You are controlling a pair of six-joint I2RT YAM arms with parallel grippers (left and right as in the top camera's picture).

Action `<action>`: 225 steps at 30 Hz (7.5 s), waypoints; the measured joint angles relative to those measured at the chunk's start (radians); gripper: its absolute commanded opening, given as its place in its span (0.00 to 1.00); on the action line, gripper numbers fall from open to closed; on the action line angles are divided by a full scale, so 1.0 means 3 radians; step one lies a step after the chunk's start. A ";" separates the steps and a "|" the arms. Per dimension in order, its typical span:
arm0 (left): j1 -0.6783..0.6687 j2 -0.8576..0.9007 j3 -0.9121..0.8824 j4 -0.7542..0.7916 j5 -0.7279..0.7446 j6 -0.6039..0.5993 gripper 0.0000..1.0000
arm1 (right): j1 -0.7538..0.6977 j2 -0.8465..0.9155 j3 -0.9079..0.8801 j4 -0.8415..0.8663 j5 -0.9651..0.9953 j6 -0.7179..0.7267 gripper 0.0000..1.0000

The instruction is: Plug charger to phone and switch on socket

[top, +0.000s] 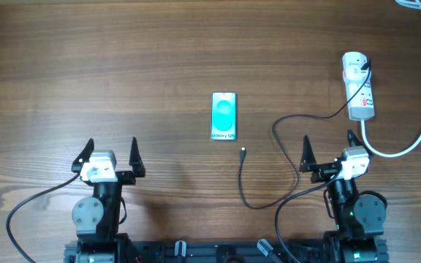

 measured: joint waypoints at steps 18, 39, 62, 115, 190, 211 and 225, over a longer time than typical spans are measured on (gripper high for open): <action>0.0000 0.0000 0.0000 0.0000 0.0000 0.0000 1.00 | 0.0000 0.0000 0.0000 0.0000 0.0000 0.0000 1.00; 0.0000 0.0000 0.0000 0.0000 0.0000 0.0000 1.00 | 0.0000 0.0000 0.0000 0.0000 0.0000 0.0000 1.00; 0.0000 0.0000 0.0000 0.0000 0.0000 0.0000 1.00 | 0.0000 0.0000 0.0000 0.0000 0.0000 0.0000 1.00; -0.0577 0.4069 0.3830 -0.2949 0.1417 -0.1095 0.99 | 0.0000 -0.0005 -0.0001 0.0000 0.0001 0.0000 1.00; -0.2220 0.7724 0.6133 -0.3391 -0.0014 -0.2038 1.00 | 0.0000 -0.0004 -0.0001 0.0000 0.0000 0.0000 1.00; -0.2073 0.7725 0.6133 -0.3226 -0.0126 -0.2037 1.00 | 0.0000 -0.0004 -0.0001 0.0000 0.0000 0.0000 1.00; -0.2089 0.7725 0.6134 -0.3346 0.0019 -0.2037 1.00 | 0.0000 -0.0004 0.0000 0.0000 0.0000 0.0000 1.00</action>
